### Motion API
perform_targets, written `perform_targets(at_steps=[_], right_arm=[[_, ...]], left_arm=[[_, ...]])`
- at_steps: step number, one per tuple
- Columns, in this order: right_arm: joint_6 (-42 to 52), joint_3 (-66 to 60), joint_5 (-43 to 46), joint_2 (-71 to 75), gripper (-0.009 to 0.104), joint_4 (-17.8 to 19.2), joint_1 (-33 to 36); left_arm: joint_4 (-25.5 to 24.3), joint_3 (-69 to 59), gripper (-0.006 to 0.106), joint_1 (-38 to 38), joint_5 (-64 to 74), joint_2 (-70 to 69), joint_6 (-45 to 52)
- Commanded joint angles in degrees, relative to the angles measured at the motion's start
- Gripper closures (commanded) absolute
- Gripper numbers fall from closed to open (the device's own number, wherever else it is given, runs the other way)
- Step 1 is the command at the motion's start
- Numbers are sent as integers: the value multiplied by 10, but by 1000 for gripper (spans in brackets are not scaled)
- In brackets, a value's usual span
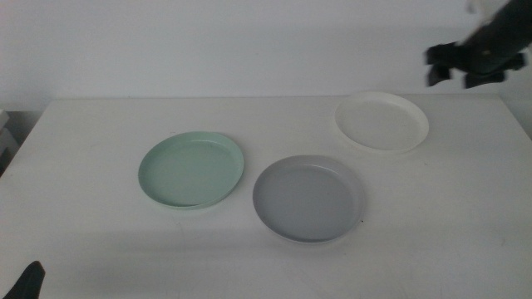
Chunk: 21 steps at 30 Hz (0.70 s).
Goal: Stack the three bowls on top of each other.
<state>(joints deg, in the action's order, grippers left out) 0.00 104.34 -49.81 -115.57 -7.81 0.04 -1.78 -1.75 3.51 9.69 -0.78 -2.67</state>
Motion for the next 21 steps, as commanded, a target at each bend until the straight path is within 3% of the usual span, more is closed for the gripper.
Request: perform_targets(at_steps=[1,14,21], right_arm=[[-4,19,40,34,40,7,-27],[17,19,136,-42,40,-6,-63],[83,19,173,-96,40,-89,-54]], left_arm=[[6,3,20,0,-45,-8,-4],[6,3,20,0,-45,-8,-4],[6,3,20,0,-45,-8,-4]])
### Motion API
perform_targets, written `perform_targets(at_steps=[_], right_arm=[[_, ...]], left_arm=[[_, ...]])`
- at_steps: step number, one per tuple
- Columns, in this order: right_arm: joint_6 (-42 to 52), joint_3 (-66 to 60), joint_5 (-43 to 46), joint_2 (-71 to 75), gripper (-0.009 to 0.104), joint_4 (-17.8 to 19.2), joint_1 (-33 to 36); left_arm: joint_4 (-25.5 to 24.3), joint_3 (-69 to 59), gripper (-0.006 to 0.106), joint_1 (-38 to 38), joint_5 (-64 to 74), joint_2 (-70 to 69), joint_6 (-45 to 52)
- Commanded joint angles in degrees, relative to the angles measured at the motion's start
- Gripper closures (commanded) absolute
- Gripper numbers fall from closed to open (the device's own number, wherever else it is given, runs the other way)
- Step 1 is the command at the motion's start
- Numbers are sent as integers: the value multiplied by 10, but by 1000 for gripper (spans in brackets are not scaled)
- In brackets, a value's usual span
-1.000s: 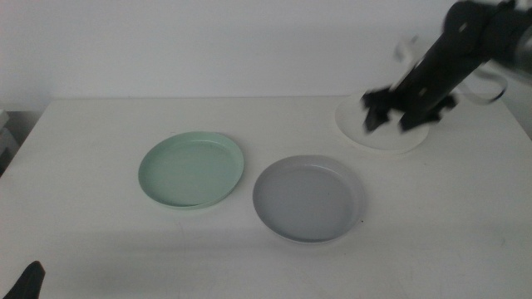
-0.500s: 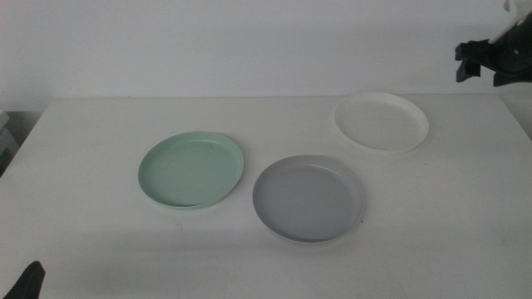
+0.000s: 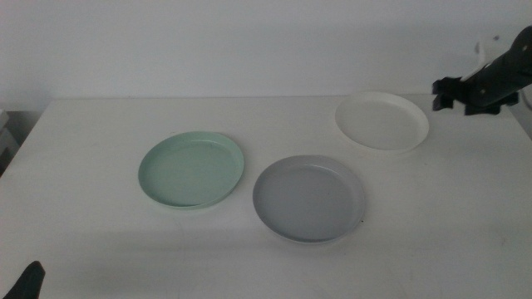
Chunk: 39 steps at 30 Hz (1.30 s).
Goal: Stack the three bowls on top of each other.
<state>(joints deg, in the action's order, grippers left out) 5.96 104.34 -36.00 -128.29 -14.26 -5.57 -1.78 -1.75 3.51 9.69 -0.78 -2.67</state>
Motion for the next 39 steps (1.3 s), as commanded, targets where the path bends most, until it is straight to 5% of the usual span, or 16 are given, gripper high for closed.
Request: perform_targets(at_steps=[1,6,14,17,21,27,34,39], right_arm=[[35,19,40,23,40,-36,5],[58,19,56,-5,44,-67,17],[74,19,91,-38,56,-66,31],[78,19,97,-44,66,-66,33],[83,19,101,-44,94,-66,34],[81,-11,93,22,96,-73,36],[166,-252,203,234,96,-175,68],[220,-318,159,283,96,-254,128]], left_arm=[[6,3,20,0,-45,-8,-4],[6,3,20,0,-45,-8,-4],[6,3,20,0,-45,-8,-4],[6,3,20,0,-45,-8,-4],[6,3,20,0,-45,-8,-4],[6,3,20,0,-45,-8,-4],[6,3,20,0,-45,-8,-4],[6,3,20,0,-45,-8,-4]])
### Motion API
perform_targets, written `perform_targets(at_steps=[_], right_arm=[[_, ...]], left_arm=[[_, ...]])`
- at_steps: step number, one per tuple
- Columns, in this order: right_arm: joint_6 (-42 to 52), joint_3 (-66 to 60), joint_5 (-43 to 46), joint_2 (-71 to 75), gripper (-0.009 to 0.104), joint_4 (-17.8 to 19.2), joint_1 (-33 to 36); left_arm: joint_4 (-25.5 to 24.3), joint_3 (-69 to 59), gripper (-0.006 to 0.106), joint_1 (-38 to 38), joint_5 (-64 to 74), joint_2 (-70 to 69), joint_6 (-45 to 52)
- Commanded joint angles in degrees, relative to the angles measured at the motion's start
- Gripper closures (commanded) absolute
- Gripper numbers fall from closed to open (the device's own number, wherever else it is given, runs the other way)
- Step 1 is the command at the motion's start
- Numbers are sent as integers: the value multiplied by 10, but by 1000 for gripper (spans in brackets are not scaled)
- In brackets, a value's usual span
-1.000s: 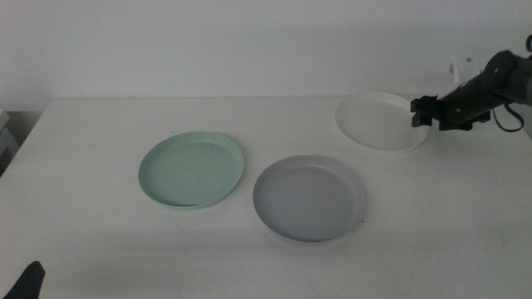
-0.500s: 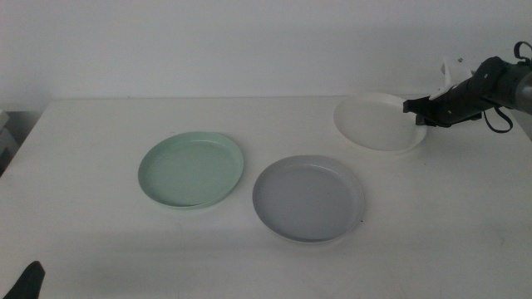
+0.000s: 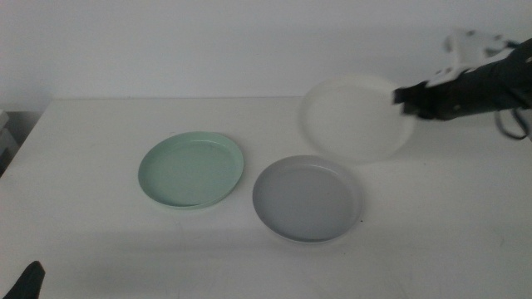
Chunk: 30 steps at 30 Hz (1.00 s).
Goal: Stack the three bowls on top of each other.
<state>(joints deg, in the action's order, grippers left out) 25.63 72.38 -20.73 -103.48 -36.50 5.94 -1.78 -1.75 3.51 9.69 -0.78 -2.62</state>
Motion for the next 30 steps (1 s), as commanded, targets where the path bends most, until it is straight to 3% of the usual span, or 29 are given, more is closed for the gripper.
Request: perform_targets(at_steps=[1,10,24,30], right_arm=[[27,-2,-5,36,96,-36,29],[18,-42,32,28,96,-38,121],[18,-45,39,-23,96,-31,126],[-10,-45,37,-23,96,10,126]], left_arm=[[6,3,20,0,-45,-8,-5],[6,3,20,0,-45,-8,-5],[6,3,20,0,-45,-8,-5],[6,3,20,0,-45,-8,-5]])
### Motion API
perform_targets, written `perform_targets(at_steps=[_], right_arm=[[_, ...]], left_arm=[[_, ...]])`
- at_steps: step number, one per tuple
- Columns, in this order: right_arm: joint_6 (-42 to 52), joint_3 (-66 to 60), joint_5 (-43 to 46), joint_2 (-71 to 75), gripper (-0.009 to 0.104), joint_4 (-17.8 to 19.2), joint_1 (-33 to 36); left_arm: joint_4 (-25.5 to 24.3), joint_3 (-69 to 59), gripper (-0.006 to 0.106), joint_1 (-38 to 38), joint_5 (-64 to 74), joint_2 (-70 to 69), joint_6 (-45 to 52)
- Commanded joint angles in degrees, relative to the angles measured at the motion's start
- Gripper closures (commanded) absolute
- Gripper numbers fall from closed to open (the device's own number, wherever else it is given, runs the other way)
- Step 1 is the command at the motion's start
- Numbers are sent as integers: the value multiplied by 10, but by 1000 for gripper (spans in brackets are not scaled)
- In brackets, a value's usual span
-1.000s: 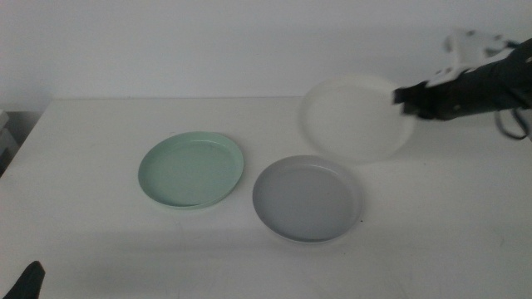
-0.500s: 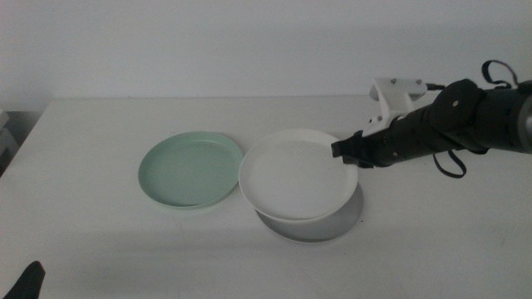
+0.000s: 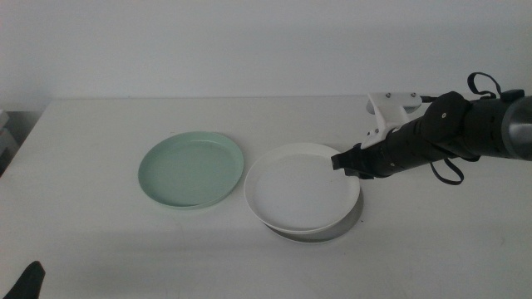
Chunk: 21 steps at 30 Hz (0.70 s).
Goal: Stack the three bowls on top of each other.
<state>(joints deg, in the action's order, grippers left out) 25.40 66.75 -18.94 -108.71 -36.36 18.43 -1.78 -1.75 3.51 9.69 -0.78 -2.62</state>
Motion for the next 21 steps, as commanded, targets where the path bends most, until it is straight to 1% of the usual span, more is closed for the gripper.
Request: perform_targets(at_steps=[1,8,16,18,19,21], right_arm=[[-14,11,19,29,96,13,1],[-28,11,6,25,96,38,1],[-28,11,-9,12,95,40,1],[-28,11,-8,12,92,41,1],[-26,12,-7,12,86,41,1],[-25,15,-8,15,77,41,1]], left_arm=[[6,3,20,0,-45,-8,-5],[6,3,20,0,-45,-8,-5],[6,3,20,0,-45,-8,-5],[6,3,20,0,-45,-8,-5],[6,3,20,0,-45,-8,-5],[6,3,20,0,-45,-8,-5]])
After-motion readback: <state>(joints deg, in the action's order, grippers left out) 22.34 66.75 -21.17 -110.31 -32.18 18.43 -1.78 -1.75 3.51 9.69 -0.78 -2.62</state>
